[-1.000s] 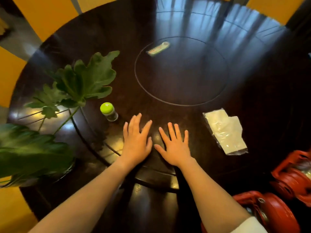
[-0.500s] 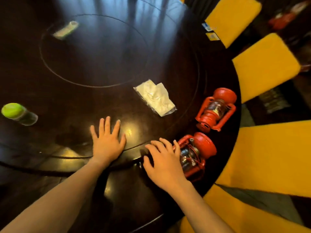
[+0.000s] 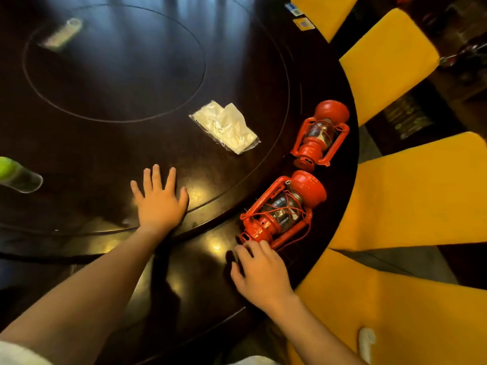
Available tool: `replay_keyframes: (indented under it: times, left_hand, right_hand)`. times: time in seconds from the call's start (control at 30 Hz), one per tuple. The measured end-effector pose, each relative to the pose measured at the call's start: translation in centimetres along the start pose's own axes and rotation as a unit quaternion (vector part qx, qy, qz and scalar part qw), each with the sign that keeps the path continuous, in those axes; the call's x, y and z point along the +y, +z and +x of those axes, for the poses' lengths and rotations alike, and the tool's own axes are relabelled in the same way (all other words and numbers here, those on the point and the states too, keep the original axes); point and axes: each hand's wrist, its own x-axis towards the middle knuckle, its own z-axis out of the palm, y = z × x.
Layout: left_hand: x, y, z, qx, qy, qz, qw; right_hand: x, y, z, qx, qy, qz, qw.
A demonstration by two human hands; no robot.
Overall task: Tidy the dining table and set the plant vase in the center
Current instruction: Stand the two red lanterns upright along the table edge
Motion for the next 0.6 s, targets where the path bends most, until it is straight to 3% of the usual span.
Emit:
replay_keyframes:
  times: [0.2,0.33,0.43,0.53,0.6]
  left_hand:
    - [-0.5,0.6,0.2,0.0,-0.006,0.006,1.0]
    - [-0.2,0.4,0.2,0.0,-0.013,-0.001,1.0]
    - [-0.1,0.3,0.0,0.003,-0.014,0.004,1.0]
    - [0.2,0.3,0.3,0.01,-0.019,0.003,1.0]
    - [0.3,0.2,0.3,0.013,-0.021,0.005,1.0]
  right_hand:
    - [6.2,-5.8,5.0,0.227,0.106,0.113,0.961]
    - [14.1,-10.1,11.4,0.284,0.238,0.19,0.909]
    - [19.4,-11.1,15.3,0.188,0.282,0.142,0.93]
    - [23.4,-10.3,17.0,0.018,0.17,-0.048,0.984]
    - [24.8,-9.1,17.2,-0.091,0.101,-0.175,0.975]
